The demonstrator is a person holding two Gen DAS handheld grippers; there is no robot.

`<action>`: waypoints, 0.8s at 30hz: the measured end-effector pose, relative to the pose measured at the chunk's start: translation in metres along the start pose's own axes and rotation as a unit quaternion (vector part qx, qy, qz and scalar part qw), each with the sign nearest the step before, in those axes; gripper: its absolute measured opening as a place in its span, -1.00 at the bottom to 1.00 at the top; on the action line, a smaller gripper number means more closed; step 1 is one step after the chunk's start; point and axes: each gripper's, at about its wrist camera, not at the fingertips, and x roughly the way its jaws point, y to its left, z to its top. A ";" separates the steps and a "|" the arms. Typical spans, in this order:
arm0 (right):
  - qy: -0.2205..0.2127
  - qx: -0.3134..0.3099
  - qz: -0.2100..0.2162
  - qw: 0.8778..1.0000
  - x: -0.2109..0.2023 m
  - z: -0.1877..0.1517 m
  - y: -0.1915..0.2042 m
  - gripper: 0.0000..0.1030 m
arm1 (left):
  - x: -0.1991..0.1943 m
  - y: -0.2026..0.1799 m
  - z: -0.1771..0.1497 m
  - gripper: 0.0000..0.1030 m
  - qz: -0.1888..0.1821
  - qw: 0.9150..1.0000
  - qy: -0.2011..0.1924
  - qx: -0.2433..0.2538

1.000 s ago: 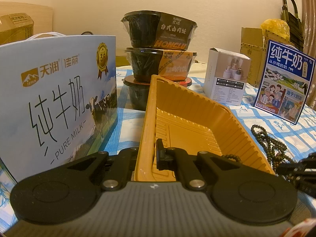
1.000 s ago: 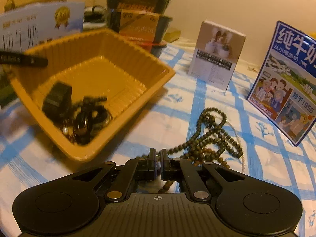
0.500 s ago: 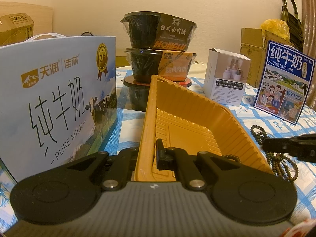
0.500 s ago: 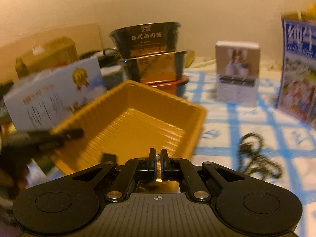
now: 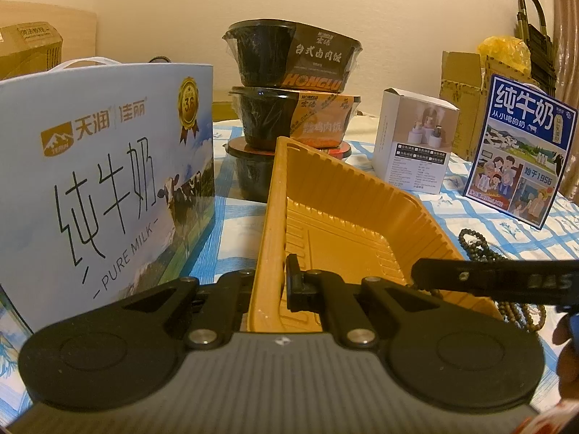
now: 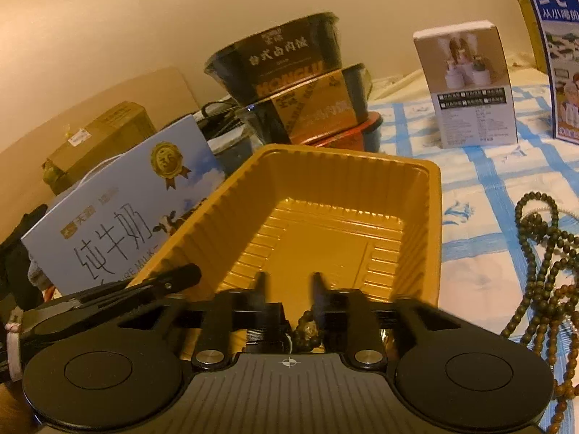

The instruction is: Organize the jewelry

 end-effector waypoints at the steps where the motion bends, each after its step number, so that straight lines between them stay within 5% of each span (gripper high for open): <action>1: -0.003 -0.001 -0.004 1.000 -0.003 0.000 0.000 -0.13 | 0.000 0.000 0.000 -0.91 0.000 1.000 0.000 0.000; 24: 0.000 0.030 -0.143 0.989 -0.071 -0.010 -0.068 -0.09 | 0.000 -0.003 0.001 -0.91 0.003 1.000 -0.001 0.006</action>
